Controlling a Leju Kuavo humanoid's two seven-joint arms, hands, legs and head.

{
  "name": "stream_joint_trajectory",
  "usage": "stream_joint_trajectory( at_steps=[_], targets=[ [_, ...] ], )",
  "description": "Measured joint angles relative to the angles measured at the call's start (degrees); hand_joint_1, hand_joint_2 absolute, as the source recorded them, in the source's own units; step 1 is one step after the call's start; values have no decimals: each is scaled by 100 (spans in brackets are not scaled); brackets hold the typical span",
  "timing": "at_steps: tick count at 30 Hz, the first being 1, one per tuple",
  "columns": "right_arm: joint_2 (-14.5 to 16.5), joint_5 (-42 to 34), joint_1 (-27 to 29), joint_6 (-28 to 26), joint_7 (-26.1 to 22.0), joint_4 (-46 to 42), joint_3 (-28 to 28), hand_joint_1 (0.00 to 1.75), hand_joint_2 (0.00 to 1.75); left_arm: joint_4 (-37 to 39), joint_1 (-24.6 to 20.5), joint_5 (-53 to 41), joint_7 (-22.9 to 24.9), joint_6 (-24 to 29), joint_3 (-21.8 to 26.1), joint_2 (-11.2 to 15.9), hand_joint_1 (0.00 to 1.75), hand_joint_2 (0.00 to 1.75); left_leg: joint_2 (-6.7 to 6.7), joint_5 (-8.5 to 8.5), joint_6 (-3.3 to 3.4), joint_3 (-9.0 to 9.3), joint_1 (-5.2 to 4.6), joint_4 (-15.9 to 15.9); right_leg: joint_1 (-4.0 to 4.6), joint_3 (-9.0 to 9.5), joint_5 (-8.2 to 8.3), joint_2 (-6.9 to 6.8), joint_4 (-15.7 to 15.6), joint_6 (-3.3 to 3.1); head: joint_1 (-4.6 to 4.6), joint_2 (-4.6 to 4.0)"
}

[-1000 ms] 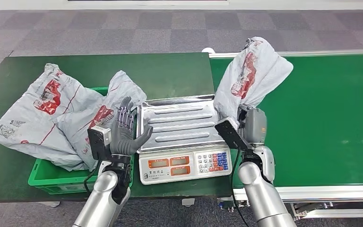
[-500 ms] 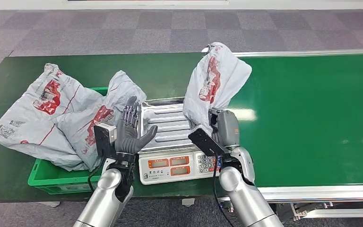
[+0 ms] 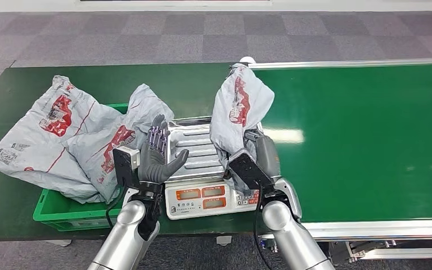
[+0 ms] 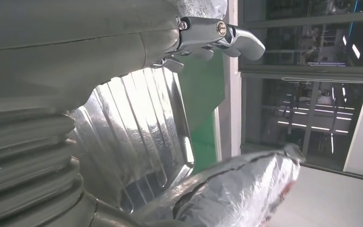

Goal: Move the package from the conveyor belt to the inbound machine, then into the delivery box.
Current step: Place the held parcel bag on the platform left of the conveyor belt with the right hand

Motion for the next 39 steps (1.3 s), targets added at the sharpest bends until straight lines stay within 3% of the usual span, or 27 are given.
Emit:
stream_joint_trajectory(
  at_steps=[7,39],
  targets=[
    [-75,-649,-113,711,-60,-1,-19,0,175,37,-5,6,-6,0,-3,8,0,175,0,0,0,-1,0,0,0,0,0,0,0,0,0,0],
    [-146,-690,-436,996,-110,443,-22,0,175,46,-6,63,-46,46,-4,61,0,175,0,0,0,-2,0,0,0,-1,0,0,0,0,0,0]
  ],
)
